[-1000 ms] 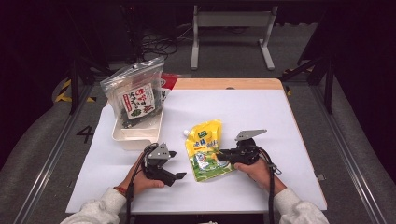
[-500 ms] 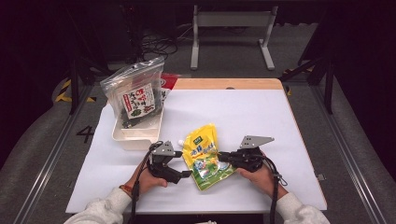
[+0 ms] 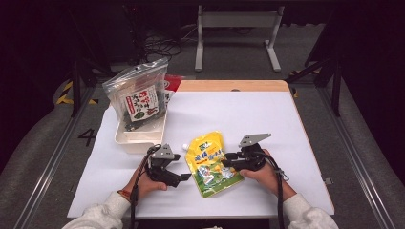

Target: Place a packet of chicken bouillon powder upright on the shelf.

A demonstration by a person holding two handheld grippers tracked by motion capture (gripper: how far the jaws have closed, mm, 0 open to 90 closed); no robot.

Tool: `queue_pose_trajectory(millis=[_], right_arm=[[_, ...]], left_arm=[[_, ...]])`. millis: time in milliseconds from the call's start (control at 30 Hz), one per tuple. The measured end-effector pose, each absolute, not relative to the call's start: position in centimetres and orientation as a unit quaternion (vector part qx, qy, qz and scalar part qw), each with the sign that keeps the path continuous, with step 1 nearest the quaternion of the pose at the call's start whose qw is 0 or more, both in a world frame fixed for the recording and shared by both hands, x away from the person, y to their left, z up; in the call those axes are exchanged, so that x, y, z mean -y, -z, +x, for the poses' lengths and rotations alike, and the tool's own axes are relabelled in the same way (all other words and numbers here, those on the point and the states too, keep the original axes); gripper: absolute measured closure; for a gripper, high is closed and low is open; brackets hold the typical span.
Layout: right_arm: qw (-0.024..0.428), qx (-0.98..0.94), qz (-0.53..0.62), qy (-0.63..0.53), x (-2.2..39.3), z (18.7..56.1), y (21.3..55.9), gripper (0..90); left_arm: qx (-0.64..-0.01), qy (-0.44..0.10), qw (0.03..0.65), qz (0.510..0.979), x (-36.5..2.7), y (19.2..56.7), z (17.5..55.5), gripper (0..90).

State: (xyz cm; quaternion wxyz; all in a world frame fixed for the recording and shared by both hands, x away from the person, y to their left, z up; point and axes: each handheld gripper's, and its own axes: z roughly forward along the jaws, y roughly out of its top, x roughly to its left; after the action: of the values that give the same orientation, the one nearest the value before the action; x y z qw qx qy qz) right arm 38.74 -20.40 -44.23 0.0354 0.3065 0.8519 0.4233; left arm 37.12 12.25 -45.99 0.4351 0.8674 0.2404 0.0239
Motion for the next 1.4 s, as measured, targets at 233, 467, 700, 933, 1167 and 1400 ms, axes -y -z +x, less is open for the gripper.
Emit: queue_pose_trajectory(millis=[233,467,700,933,1167,1400], right_arm=[[-0.008,-0.845,0.351,-0.403,19.2,40.9,44.6,59.1],[0.002,-0.854,0.326,-0.405,18.3,40.2,44.2,87.4],[0.038,-0.84,0.295,-0.453,19.0,38.7,43.9,88.5],[0.081,-0.824,0.255,-0.499,18.8,37.1,42.6,88.3],[0.091,-0.815,0.221,-0.528,17.8,36.0,42.0,88.0],[0.093,-0.805,0.215,-0.545,17.4,35.5,41.6,86.7]], left_arm=[[-0.24,-0.024,0.427,0.871,-12.2,46.2,37.1,14.4],[-0.244,-0.023,0.426,0.871,-12.3,46.3,37.1,14.3],[-0.252,-0.016,0.433,0.866,-12.5,46.3,37.0,13.7],[-0.247,0.02,0.463,0.851,-11.8,45.6,37.1,13.4],[-0.236,0.006,0.491,0.839,-10.9,44.2,36.9,17.0],[-0.246,-0.02,0.528,0.813,-12.3,43.0,37.3,44.4]])
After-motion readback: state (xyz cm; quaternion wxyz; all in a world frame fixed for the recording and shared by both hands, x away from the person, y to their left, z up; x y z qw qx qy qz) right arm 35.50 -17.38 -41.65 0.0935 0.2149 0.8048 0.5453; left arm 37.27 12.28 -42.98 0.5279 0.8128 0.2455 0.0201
